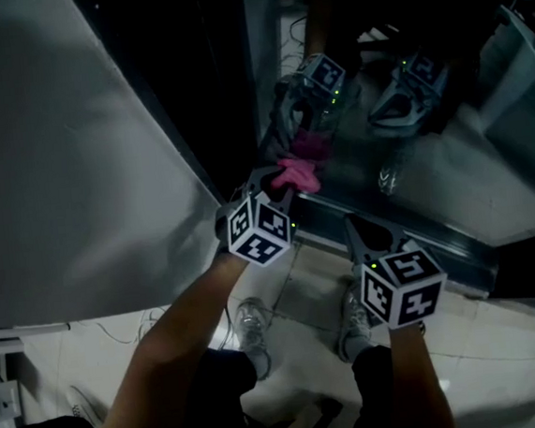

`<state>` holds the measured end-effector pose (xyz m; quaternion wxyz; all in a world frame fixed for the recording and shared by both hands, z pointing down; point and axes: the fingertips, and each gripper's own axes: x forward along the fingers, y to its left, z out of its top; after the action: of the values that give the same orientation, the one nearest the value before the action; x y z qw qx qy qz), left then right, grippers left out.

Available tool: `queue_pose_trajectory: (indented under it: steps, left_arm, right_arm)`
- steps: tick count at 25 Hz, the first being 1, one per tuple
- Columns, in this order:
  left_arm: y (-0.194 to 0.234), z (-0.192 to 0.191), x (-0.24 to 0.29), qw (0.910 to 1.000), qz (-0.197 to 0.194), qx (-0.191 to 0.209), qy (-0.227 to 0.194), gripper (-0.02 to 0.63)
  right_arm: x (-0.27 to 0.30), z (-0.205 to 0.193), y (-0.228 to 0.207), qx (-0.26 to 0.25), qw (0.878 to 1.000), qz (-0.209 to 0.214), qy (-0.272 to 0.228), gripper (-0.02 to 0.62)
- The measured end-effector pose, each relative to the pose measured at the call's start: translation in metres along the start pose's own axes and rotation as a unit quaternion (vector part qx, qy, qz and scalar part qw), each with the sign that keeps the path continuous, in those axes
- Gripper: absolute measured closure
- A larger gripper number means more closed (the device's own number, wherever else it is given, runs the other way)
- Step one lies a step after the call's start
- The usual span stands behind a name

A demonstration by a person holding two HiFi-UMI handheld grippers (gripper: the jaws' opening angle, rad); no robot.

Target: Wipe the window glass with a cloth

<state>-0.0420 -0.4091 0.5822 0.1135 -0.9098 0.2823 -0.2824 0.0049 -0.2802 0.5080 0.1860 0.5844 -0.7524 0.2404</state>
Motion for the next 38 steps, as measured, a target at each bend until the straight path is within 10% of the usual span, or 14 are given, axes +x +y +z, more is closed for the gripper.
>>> queue_pose_trajectory:
  steps: [38]
  left_arm:
    - [-0.027,-0.116,0.054,0.9892,0.002,-0.115,0.092,0.549]
  right_arm:
    - [0.029,-0.019,0.01,-0.007,0.999,0.023,0.033,0.597]
